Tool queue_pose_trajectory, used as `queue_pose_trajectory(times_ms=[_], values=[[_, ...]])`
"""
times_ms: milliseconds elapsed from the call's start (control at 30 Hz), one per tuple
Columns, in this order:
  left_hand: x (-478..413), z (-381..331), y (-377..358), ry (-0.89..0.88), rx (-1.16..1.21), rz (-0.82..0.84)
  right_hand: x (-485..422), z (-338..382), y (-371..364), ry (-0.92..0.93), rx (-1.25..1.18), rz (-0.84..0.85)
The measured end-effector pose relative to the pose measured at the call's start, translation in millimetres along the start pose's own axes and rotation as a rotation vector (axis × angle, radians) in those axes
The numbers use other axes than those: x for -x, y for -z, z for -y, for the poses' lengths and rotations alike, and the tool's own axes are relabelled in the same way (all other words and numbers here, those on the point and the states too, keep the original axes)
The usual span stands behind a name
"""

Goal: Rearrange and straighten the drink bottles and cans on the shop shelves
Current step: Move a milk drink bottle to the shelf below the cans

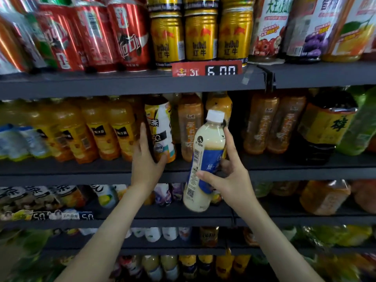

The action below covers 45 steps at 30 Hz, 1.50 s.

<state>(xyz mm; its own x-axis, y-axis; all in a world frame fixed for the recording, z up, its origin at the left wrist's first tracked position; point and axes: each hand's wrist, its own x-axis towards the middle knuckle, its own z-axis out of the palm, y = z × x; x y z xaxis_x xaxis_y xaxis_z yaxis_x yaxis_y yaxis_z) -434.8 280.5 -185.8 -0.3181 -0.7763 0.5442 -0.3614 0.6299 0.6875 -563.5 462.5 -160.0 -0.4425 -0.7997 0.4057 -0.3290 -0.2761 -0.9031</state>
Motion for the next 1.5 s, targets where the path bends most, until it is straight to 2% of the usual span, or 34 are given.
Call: queue_pose_trajectory(times_ms=[200, 333, 500, 600, 733, 833, 967, 1100, 1200, 1500], values=[[-12, 5, -5, -0.035, 0.124, 0.142, 8, 2, -34, -0.035, 0.011, -0.183], [-13, 6, -5, -0.110, 0.051, 0.147, 11, 5, -48, -0.055, 0.006, -0.238], [-15, 18, -7, -0.227, -0.099, 0.244, 12, 6, -56, -0.048, 0.057, -0.250], [-18, 17, -7, -0.238, -0.172, 0.263, 9, 6, -61, -0.020, 0.091, -0.277], [-13, 17, 0, -0.178, -0.077, 0.236, 8, 3, -69, 0.014, 0.124, -0.347], [2, 27, 14, -0.238, 0.065, 0.185, 7, 2, -77, 0.058, 0.156, -0.428], [25, 42, 38, -0.275, 0.130, 0.058, -6, -3, -95, 0.098, 0.187, -0.502], [37, 58, 63, -0.299, 0.152, -0.082, -26, -5, -118, 0.129, 0.243, -0.463], [35, 59, 81, -0.230, 0.208, -0.150, -43, -1, -136, 0.165, 0.372, -0.419], [26, 64, 107, -0.059, 0.304, -0.177, -83, -7, -155, 0.033, 0.625, -0.421]])
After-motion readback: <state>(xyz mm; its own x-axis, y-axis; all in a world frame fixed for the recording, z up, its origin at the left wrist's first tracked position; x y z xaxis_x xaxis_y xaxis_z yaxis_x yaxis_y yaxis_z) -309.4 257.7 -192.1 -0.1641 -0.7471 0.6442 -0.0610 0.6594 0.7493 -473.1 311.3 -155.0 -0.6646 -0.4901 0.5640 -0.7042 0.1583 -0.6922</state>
